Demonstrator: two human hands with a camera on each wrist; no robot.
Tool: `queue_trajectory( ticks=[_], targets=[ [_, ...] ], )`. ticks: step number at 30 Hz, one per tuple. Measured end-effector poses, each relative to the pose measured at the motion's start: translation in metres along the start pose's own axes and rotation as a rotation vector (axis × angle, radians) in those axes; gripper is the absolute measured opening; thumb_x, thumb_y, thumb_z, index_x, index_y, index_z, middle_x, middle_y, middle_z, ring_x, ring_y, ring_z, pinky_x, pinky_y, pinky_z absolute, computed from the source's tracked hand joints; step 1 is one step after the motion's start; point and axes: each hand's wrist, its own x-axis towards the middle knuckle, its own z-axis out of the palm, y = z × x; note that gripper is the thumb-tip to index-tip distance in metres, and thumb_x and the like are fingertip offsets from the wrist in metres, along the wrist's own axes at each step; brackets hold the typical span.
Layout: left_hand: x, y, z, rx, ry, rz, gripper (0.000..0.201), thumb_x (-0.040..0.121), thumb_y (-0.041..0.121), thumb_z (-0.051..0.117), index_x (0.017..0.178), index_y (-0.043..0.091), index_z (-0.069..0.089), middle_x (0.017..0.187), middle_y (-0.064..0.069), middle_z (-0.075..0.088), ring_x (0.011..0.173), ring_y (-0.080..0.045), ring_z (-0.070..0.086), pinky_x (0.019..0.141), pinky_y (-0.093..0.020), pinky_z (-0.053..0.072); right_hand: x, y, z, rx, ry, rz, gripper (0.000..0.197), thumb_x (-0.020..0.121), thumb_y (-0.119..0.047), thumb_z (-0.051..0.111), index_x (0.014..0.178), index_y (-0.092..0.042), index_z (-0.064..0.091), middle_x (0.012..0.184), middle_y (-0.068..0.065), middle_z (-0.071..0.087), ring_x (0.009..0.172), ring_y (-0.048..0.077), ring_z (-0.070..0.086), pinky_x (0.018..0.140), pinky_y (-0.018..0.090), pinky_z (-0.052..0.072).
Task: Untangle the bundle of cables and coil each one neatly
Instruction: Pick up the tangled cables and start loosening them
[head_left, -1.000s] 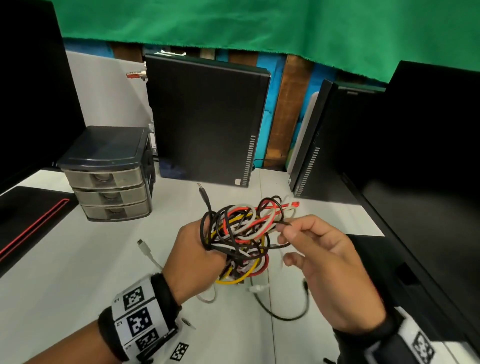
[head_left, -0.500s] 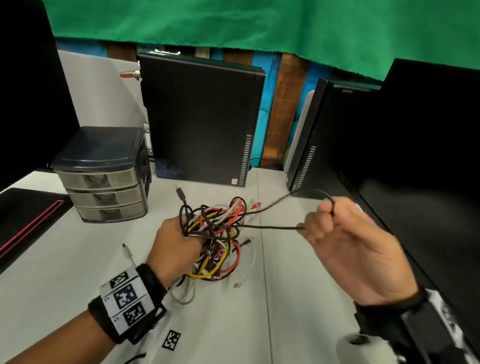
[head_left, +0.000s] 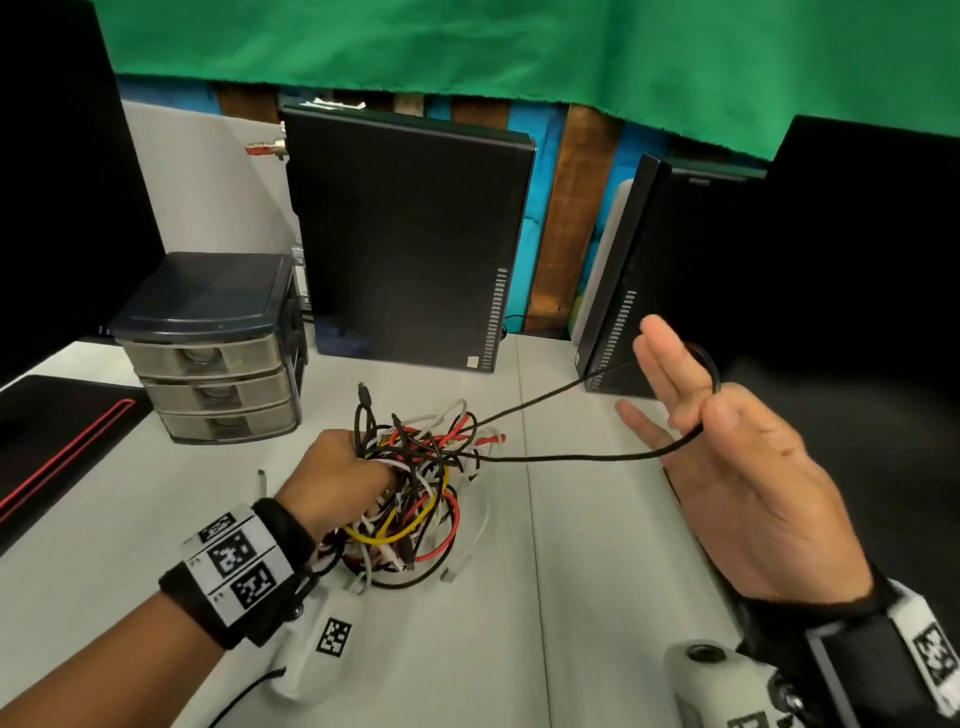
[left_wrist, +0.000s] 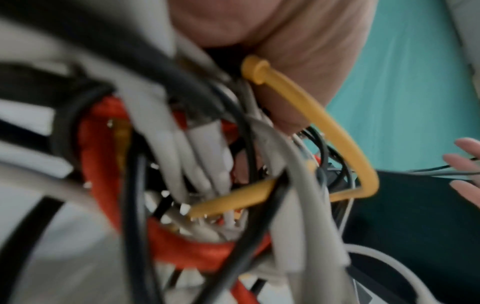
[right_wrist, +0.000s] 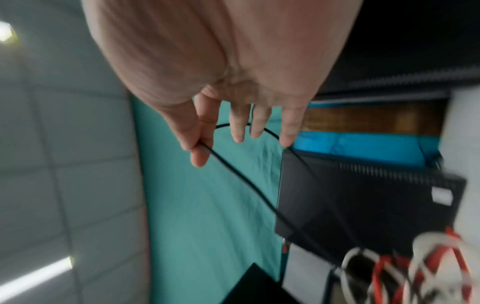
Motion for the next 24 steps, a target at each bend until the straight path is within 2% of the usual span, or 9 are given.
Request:
queue_trajectory(
  ticks=[4, 6, 7, 9, 12, 15, 18, 21, 24],
  targets=[
    [0.002, -0.006, -0.008, 0.091, 0.01, -0.004, 0.007, 0.078, 0.01, 0.07, 0.073, 0.015, 0.073, 0.057, 0.003, 0.068, 0.056, -0.018, 0.064, 0.059, -0.028, 0.05, -0.002, 0.0, -0.004, -0.596, 0.038, -0.152, 0.024, 0.091, -0.041, 0.061, 0.082, -0.023, 0.075, 0.161, -0.008, 0.032, 0.152, 0.011, 0.017, 0.12, 0.054, 0.017],
    [0.0, -0.008, -0.013, 0.087, 0.061, 0.01, 0.009, 0.077, 0.011, 0.07, 0.074, 0.019, 0.072, 0.06, 0.003, 0.07, 0.063, -0.021, 0.067, 0.062, -0.031, 0.054, -0.001, 0.005, -0.006, -0.734, 0.123, -0.164, 0.023, 0.092, -0.033, 0.062, 0.083, -0.017, 0.074, 0.155, -0.006, 0.043, 0.149, 0.012, 0.028, 0.12, 0.043, 0.025],
    [0.0, -0.007, -0.014, 0.075, 0.087, 0.028, 0.01, 0.077, 0.011, 0.069, 0.076, 0.02, 0.072, 0.062, 0.003, 0.071, 0.065, -0.022, 0.068, 0.064, -0.034, 0.055, 0.001, 0.01, -0.007, -0.704, 0.175, -0.116, 0.02, 0.094, -0.028, 0.064, 0.083, -0.015, 0.074, 0.144, -0.004, 0.057, 0.141, 0.014, 0.043, 0.116, 0.037, 0.036],
    [-0.002, -0.003, -0.016, 0.035, 0.137, 0.085, 0.012, 0.079, 0.008, 0.069, 0.076, 0.019, 0.07, 0.063, 0.005, 0.071, 0.067, -0.022, 0.068, 0.064, -0.034, 0.054, 0.003, 0.025, -0.01, -0.531, 0.248, 0.124, 0.021, 0.096, -0.014, 0.062, 0.081, -0.013, 0.077, 0.11, -0.003, 0.076, 0.11, 0.014, 0.068, 0.095, 0.034, 0.054],
    [-0.008, 0.007, -0.013, -0.063, 0.185, 0.176, 0.02, 0.079, 0.0, 0.07, 0.079, 0.02, 0.069, 0.066, 0.01, 0.071, 0.066, -0.01, 0.065, 0.063, -0.027, 0.048, 0.006, 0.049, -0.018, -0.553, 0.207, 0.531, 0.027, 0.098, -0.015, 0.058, 0.078, -0.008, 0.076, 0.085, 0.004, 0.077, 0.086, 0.025, 0.072, 0.076, 0.032, 0.056],
    [-0.012, 0.011, -0.009, -0.158, 0.197, 0.193, 0.026, 0.077, -0.004, 0.073, 0.086, 0.019, 0.07, 0.074, 0.005, 0.074, 0.07, -0.008, 0.069, 0.066, -0.027, 0.051, 0.0, 0.069, -0.023, -0.761, 0.124, 0.667, 0.029, 0.094, -0.034, 0.064, 0.08, -0.01, 0.071, 0.078, 0.005, 0.074, 0.079, 0.025, 0.071, 0.071, 0.031, 0.054],
    [-0.014, 0.014, -0.005, -0.194, 0.173, 0.241, 0.034, 0.075, -0.005, 0.076, 0.091, 0.024, 0.07, 0.083, 0.008, 0.076, 0.079, -0.006, 0.072, 0.073, -0.027, 0.056, -0.003, 0.077, -0.019, -1.008, 0.136, 0.585, 0.027, 0.088, -0.045, 0.07, 0.077, -0.02, 0.063, 0.068, 0.0, 0.067, 0.066, 0.017, 0.065, 0.068, 0.036, 0.057],
    [-0.019, 0.018, -0.002, -0.137, 0.108, 0.399, 0.036, 0.075, 0.0, 0.08, 0.097, 0.026, 0.069, 0.09, 0.014, 0.075, 0.087, -0.003, 0.071, 0.075, -0.019, 0.055, -0.004, 0.073, -0.009, -1.037, 0.17, 0.366, 0.022, 0.087, -0.044, 0.07, 0.074, -0.028, 0.062, 0.068, -0.008, 0.066, 0.068, 0.008, 0.064, 0.069, 0.036, 0.057],
    [-0.026, 0.02, 0.001, -0.022, 0.064, 0.536, 0.032, 0.076, 0.008, 0.081, 0.099, 0.026, 0.067, 0.09, 0.011, 0.073, 0.088, -0.01, 0.07, 0.08, -0.037, 0.058, -0.006, 0.062, 0.007, -0.939, 0.206, 0.099, 0.015, 0.088, -0.042, 0.067, 0.08, -0.029, 0.067, 0.08, -0.016, 0.067, 0.084, 0.005, 0.064, 0.077, 0.028, 0.052]
  ],
)
